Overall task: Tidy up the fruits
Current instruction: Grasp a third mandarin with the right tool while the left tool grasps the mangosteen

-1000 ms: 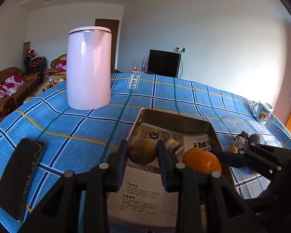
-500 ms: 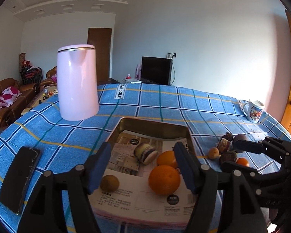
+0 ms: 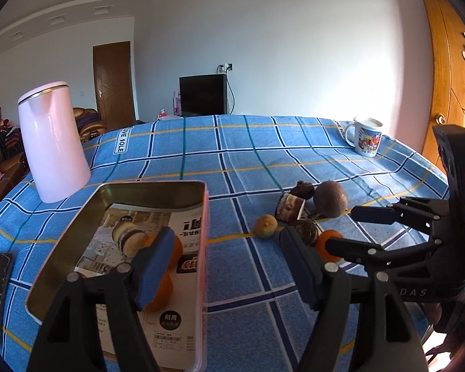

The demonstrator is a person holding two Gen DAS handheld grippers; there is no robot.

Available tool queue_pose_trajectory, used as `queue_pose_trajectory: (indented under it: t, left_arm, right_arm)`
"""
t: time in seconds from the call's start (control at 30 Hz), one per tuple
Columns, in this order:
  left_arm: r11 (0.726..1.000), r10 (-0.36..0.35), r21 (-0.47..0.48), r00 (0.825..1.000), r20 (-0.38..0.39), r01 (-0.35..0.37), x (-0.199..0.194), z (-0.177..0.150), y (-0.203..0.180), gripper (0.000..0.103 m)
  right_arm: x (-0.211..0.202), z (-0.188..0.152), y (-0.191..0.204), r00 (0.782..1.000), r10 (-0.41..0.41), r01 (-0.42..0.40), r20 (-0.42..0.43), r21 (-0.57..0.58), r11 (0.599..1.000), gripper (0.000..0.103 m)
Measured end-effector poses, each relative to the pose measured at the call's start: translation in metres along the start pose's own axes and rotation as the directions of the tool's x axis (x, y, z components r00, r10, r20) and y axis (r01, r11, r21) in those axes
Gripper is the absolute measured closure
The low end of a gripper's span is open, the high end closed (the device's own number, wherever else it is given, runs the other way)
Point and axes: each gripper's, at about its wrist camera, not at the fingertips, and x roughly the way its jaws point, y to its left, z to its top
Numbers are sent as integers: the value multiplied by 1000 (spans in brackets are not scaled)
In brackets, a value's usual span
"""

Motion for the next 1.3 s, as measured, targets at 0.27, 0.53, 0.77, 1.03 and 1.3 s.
queue_pose_trajectory:
  t: [0.27, 0.53, 0.77, 1.03, 1.3]
  left_arm:
    - [999, -16, 27, 1000, -10, 16, 5, 4, -12, 30]
    - [998, -35, 41, 999, -34, 36, 14, 5, -26, 30]
    - [994, -74, 75, 994, -84, 81, 30, 8, -51, 30]
    - [991, -123, 37, 977, -176, 131, 57, 8, -65, 32]
    - [988, -154, -14, 954, -256, 155, 75, 8, -64, 41]
  right_arm:
    - [23, -3, -5, 993, 79, -76, -87, 38, 996, 52]
    - [10, -10, -11, 997, 50, -48, -54, 46, 998, 63]
    - [-14, -19, -42, 991, -135, 134, 14, 76, 988, 63]
    - [-15, -25, -63, 998, -52, 48, 21, 162, 986, 63]
    - [-17, -28, -64, 999, -42, 35, 33, 178, 983, 63]
